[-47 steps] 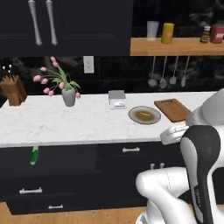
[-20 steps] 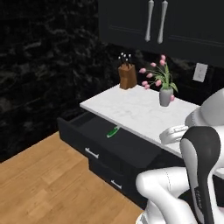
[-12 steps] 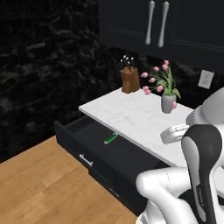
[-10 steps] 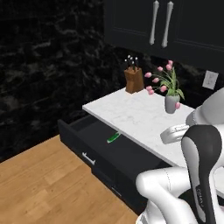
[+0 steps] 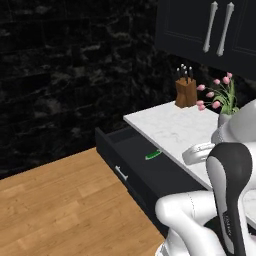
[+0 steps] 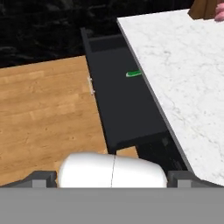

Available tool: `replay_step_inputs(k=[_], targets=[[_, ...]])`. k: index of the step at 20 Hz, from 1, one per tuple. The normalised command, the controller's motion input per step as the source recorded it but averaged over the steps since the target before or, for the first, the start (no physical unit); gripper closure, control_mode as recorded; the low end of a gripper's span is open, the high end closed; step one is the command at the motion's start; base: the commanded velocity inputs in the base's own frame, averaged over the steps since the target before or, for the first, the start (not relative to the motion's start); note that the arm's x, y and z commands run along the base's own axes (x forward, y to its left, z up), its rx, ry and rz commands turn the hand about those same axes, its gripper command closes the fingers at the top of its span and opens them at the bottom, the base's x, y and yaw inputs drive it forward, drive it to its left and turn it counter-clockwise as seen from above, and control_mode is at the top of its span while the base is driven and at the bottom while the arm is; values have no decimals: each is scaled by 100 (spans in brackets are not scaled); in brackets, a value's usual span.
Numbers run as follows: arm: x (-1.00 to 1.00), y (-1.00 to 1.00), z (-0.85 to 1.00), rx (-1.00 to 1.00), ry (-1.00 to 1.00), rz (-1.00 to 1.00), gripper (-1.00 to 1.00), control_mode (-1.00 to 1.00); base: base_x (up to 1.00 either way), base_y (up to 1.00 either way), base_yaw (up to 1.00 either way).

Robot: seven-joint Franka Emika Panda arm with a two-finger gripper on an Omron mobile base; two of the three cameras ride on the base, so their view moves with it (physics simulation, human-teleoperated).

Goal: Pick up the knife from the drawer and place it on the cutting board. Then place the meat from the plate to the cutting board.

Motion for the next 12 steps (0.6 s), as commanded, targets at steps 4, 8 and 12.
replay_step_inputs(k=[4, 8, 12], targets=[[29, 4, -6, 0, 8, 3, -100, -100, 0, 0, 0], [74, 39, -40, -2, 9, 0, -100, -100, 0, 0, 0], [72, 31, -65, 0, 5, 1, -100, -100, 0, 0, 0]])
